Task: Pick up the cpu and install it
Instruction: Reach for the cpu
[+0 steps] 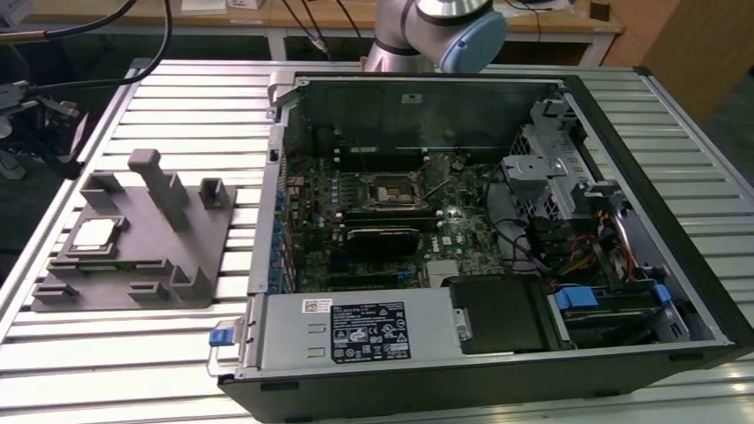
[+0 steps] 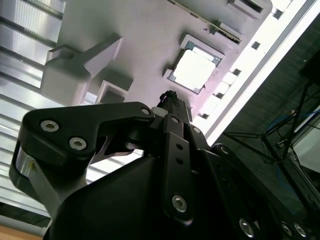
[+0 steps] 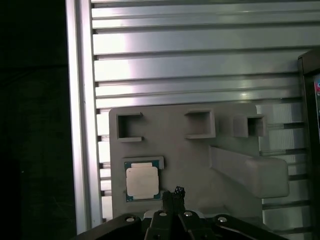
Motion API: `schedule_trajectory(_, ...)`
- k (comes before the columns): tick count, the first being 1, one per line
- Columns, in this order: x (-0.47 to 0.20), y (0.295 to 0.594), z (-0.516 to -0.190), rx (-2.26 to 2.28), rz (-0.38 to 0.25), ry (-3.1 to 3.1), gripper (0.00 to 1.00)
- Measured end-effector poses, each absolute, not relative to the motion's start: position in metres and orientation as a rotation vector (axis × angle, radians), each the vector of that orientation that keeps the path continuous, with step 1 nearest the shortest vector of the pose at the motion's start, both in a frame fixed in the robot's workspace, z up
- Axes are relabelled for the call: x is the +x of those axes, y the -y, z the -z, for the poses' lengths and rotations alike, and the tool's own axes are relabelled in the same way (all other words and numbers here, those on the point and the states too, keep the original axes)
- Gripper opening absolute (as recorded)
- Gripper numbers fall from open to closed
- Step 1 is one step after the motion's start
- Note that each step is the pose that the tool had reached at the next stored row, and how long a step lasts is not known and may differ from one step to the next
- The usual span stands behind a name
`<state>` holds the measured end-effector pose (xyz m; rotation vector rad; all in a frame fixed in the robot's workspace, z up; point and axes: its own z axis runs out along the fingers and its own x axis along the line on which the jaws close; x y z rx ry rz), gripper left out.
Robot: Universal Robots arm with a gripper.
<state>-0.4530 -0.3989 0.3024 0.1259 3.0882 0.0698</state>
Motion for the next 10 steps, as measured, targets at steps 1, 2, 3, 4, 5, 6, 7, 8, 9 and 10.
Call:
schedule_trajectory(1,-0.4541,0.3989,-0.3016,0.126,-0.070,-3.088,0.11)
schedule_trajectory(2,-0.4552,0.3989,-0.3008,0.126,-0.070,-3.088,0.11)
schedule_trajectory(3,-0.4565,0.3989,-0.3000,0.126,-0.070,-3.088,0.11)
schedule_trajectory(4,-0.4578,0.3989,-0.2993,0.126,-0.070,-3.088,0.11)
schedule_trajectory(5,-0.4592,0.3989,-0.2986,0.126,-0.070,-3.088,0.11)
schedule_trajectory(6,-0.4604,0.3990,-0.2978,0.126,-0.070,-3.088,0.11)
schedule_trajectory(7,-0.4615,0.3989,-0.2967,0.126,-0.070,-3.088,0.11)
schedule_trajectory(8,-0.4624,0.3989,-0.2956,0.126,-0.070,-3.088,0.11)
schedule_trajectory(9,-0.4633,0.3989,-0.2943,0.126,-0.070,-3.088,0.11)
schedule_trajectory(10,-0.4640,0.3990,-0.2931,0.126,-0.070,-3.088,0.11)
